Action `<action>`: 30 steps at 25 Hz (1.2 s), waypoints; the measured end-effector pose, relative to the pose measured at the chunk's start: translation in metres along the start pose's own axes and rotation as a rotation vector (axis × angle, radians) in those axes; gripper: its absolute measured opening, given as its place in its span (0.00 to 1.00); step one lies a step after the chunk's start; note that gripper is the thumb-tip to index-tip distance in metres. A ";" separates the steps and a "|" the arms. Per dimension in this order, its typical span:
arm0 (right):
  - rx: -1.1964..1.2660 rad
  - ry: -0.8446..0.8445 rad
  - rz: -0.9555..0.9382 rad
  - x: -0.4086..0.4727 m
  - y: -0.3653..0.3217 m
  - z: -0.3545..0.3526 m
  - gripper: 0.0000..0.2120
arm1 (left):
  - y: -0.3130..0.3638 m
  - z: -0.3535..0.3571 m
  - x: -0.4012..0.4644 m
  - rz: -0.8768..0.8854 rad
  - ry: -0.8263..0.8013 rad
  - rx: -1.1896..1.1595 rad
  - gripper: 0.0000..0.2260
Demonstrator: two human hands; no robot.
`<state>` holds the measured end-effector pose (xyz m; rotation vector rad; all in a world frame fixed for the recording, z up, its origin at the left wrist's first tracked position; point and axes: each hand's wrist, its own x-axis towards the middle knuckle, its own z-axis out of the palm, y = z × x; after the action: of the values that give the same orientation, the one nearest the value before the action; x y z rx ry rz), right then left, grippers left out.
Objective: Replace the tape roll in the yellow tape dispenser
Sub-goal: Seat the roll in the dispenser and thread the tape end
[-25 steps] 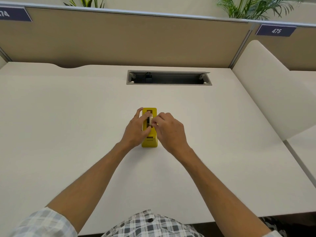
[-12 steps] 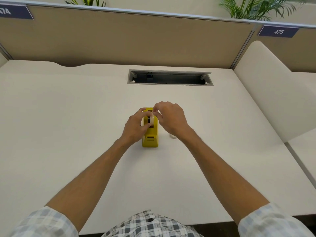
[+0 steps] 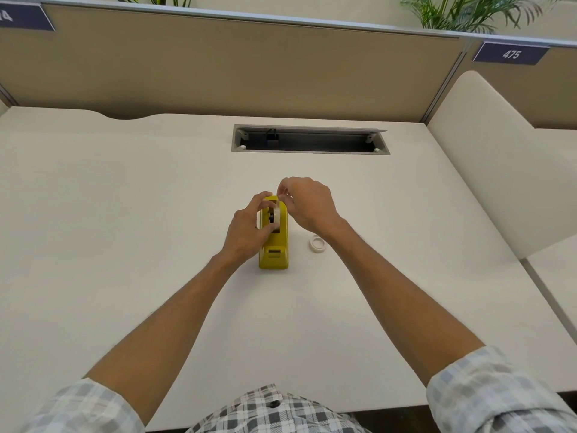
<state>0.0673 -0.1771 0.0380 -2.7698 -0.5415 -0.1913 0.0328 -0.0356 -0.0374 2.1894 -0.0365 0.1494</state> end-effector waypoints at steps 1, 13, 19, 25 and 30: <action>-0.004 -0.002 0.004 0.001 0.000 0.002 0.08 | 0.000 0.002 0.000 -0.003 0.005 -0.017 0.31; -0.018 -0.024 0.035 0.003 0.005 0.022 0.09 | -0.002 0.005 0.005 -0.016 0.008 -0.178 0.25; -0.020 -0.023 0.031 0.005 0.005 0.024 0.09 | 0.005 0.004 0.008 -0.028 0.038 -0.159 0.25; 0.000 0.012 0.016 0.005 0.004 0.022 0.08 | 0.003 0.003 0.008 -0.059 -0.003 -0.164 0.33; -0.012 -0.002 0.009 0.006 0.004 0.021 0.09 | 0.003 0.006 0.010 -0.065 0.014 -0.133 0.36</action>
<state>0.0757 -0.1713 0.0185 -2.7834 -0.5297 -0.1906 0.0430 -0.0422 -0.0371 2.0540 0.0315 0.1223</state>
